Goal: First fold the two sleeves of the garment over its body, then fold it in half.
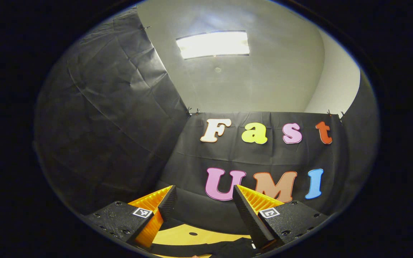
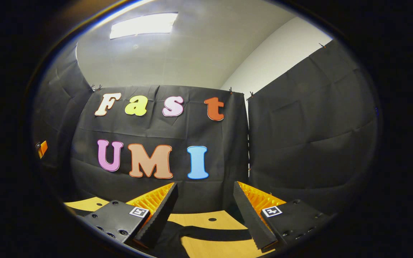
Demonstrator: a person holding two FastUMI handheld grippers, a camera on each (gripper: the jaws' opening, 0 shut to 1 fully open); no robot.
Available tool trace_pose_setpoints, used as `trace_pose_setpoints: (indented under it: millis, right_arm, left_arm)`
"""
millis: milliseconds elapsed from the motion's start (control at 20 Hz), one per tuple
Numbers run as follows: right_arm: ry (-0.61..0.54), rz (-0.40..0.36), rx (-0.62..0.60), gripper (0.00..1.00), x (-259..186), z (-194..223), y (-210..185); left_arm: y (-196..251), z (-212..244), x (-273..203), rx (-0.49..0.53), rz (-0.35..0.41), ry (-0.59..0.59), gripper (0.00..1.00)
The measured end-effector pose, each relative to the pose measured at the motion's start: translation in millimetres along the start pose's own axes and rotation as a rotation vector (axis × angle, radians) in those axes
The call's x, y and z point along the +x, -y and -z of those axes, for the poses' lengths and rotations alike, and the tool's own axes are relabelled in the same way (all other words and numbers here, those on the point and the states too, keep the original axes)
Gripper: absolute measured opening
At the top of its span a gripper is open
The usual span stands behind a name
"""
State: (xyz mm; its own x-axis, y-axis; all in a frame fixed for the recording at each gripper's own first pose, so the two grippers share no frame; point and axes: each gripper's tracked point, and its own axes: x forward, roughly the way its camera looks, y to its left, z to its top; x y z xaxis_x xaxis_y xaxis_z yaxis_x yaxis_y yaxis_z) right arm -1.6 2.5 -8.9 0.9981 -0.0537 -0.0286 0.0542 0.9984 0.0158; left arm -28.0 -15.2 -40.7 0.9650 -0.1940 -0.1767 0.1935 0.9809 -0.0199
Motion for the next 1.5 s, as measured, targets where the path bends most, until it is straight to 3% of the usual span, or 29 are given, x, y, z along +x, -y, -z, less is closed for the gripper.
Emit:
trace_pose_setpoints:
  millis: [400,600,750,1000,1200,1400,1500]
  right_arm:
    - [-0.045,-0.051,0.017,0.98,-7.7,39.6,-41.0]
    - [-0.063,-0.087,0.01,0.98,13.5,44.3,-42.3]
    - [-0.06,-0.112,0.018,0.98,48.1,45.6,-30.4]
    - [-0.122,-0.094,0.067,0.98,111.0,68.9,19.9]
    - [-0.241,-0.034,0.148,0.97,144.0,119.6,65.2]
    - [-0.348,0.049,0.214,0.97,171.8,164.9,106.1]
    - [-0.447,0.11,0.243,0.97,184.1,208.6,127.6]
  left_arm:
    - [-14.3,24.9,-14.2,0.036,0.056,-0.095,0.91]
    - [-14.2,30.4,-13.5,0.053,0.04,-0.12,0.92]
    - [-11.8,35.1,-10.6,0.041,-0.013,-0.123,0.91]
    - [37.0,45.5,10.9,-0.028,-0.049,-0.133,0.91]
    - [66.0,64.6,16.7,-0.079,-0.06,-0.132,0.92]
    - [60.4,81.4,19.8,-0.017,-0.079,-0.184,0.93]
    - [49.0,79.8,26.6,0.01,-0.104,-0.178,0.92]
